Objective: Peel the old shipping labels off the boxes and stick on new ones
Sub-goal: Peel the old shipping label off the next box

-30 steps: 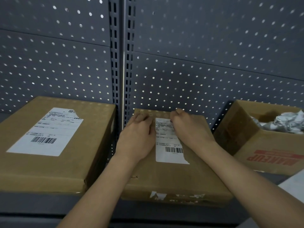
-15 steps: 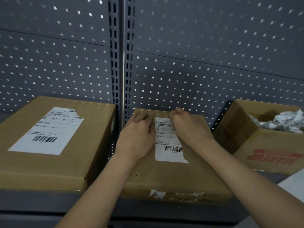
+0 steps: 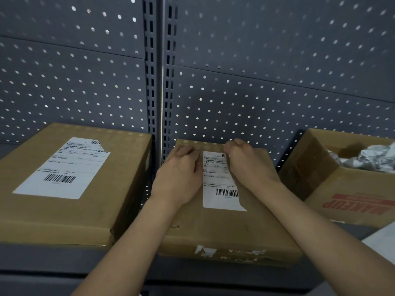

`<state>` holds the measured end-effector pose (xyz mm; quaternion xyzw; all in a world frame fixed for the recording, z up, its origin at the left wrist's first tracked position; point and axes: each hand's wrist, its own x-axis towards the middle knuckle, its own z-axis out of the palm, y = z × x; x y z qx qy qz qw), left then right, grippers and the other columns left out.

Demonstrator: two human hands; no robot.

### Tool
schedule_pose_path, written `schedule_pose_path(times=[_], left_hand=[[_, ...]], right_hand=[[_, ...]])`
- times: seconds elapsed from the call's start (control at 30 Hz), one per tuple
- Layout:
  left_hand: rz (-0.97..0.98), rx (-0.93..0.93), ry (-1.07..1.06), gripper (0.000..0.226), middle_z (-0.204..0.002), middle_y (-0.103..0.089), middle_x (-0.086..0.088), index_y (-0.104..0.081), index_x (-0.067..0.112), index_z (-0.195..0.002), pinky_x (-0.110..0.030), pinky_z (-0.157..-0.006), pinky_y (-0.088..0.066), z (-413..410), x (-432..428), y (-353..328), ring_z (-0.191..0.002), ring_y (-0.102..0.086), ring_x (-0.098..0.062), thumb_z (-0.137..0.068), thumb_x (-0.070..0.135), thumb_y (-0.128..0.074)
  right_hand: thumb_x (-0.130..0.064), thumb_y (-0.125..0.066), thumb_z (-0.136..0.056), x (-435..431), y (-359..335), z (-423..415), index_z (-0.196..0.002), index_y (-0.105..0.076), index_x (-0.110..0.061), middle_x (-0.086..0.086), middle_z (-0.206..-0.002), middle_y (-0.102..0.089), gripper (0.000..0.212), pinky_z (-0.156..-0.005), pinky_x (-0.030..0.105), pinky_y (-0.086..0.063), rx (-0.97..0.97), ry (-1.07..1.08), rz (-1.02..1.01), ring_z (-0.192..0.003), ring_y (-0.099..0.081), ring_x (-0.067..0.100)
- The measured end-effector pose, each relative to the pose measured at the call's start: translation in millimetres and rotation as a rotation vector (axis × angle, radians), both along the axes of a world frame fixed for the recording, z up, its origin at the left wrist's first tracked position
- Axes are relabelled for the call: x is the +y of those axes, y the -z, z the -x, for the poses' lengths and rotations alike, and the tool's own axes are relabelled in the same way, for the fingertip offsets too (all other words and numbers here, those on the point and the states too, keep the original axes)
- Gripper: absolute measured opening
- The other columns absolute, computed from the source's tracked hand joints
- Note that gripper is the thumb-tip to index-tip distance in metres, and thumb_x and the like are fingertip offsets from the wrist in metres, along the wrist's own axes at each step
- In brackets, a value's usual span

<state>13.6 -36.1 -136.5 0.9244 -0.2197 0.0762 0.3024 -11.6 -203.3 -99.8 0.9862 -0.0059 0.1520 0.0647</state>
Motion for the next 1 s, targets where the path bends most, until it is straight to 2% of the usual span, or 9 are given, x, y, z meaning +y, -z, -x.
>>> schedule_pose_path(times=[0.17, 0.33, 0.4, 0.5, 0.57, 0.67, 0.8, 1.0], left_hand=[[-0.012, -0.002, -0.005, 0.042, -0.151, -0.040, 0.006, -0.052, 0.023, -0.139, -0.036, -0.115, -0.030, -1.9, -0.2, 1.5, -0.144, -0.026, -0.017, -0.100, 0.034, -0.040], [-0.015, -0.001, -0.004, 0.042, -0.152, -0.039, 0.006, -0.051, 0.023, -0.139, -0.037, -0.115, -0.031, -1.1, -0.1, 1.0, -0.144, -0.026, -0.017, -0.101, 0.035, -0.040], [-0.015, 0.004, -0.004, 0.042, -0.152, -0.039, 0.006, -0.051, 0.024, -0.139, -0.037, -0.115, -0.030, -0.8, 0.1, 0.5, -0.144, -0.025, -0.017, -0.101, 0.036, -0.039], [-0.009, 0.003, -0.001, 0.042, -0.151, -0.039, 0.007, -0.052, 0.024, -0.139, -0.036, -0.115, -0.030, -1.1, 0.4, -0.2, -0.145, -0.025, -0.017, -0.101, 0.036, -0.039], [-0.008, -0.003, 0.004, 0.042, -0.151, -0.040, 0.006, -0.052, 0.024, -0.138, -0.037, -0.115, -0.030, -1.3, 0.5, 0.1, -0.144, -0.025, -0.017, -0.101, 0.036, -0.039], [-0.001, 0.005, 0.004, 0.042, -0.151, -0.041, 0.006, -0.052, 0.024, -0.138, -0.039, -0.115, -0.031, -1.2, 0.4, 1.0, -0.145, -0.025, -0.017, -0.101, 0.037, -0.038], [-0.013, -0.003, -0.003, 0.041, -0.151, -0.040, 0.006, -0.052, 0.025, -0.138, -0.037, -0.115, -0.030, -1.3, -0.6, 1.5, -0.145, -0.025, -0.017, -0.101, 0.036, -0.038], [-0.024, -0.009, -0.006, 0.041, -0.151, -0.040, 0.004, -0.052, 0.025, -0.139, -0.038, -0.115, -0.031, -0.7, -1.0, 1.1, -0.144, -0.026, -0.019, -0.101, 0.036, -0.039]], right_hand=[[0.001, -0.038, -0.095, 8.7, -8.8, 6.5, -0.113, -0.050, -0.010, 0.004, -0.115, -0.053, 0.023, -0.044, 0.023, -0.010, 0.024, -0.022, 0.156, -0.095, -0.061, 0.020], [0.000, -0.038, -0.096, 6.2, -8.0, 2.3, -0.112, -0.050, -0.009, 0.004, -0.113, -0.054, 0.022, -0.044, 0.022, -0.012, 0.024, -0.031, 0.103, -0.096, -0.061, 0.022], [-0.001, -0.041, -0.094, 0.8, -2.8, -1.7, -0.108, -0.053, -0.010, 0.004, -0.109, -0.055, 0.021, -0.047, 0.027, -0.017, 0.024, -0.028, -0.019, -0.092, -0.059, 0.021], [0.001, -0.042, -0.090, -11.4, 4.7, -5.4, -0.100, -0.057, -0.012, 0.001, -0.103, -0.057, 0.022, -0.062, 0.029, -0.030, -0.028, 0.040, -0.250, -0.085, -0.053, 0.018], [0.000, -0.042, -0.089, -12.6, 5.4, -5.8, -0.098, -0.057, -0.013, 0.002, -0.103, -0.060, 0.022, -0.069, 0.035, -0.043, -0.050, 0.058, -0.214, -0.087, -0.058, 0.023], [-0.001, -0.043, -0.092, -4.9, 2.0, -5.1, -0.108, -0.057, -0.010, 0.004, -0.110, -0.056, 0.023, -0.061, 0.030, -0.029, 0.014, 0.025, -0.157, -0.095, -0.058, 0.025], [-0.002, -0.039, -0.096, 1.9, -2.9, 0.4, -0.113, -0.052, -0.010, 0.005, -0.113, -0.054, 0.023, -0.047, 0.025, -0.016, -0.001, -0.008, 0.076, -0.094, -0.060, 0.022], [-0.001, -0.040, -0.097, 15.3, -12.1, 11.8, -0.119, -0.049, -0.009, 0.005, -0.117, -0.052, 0.025, -0.044, 0.024, -0.011, 0.045, -0.006, 0.212, -0.098, -0.060, 0.020]])
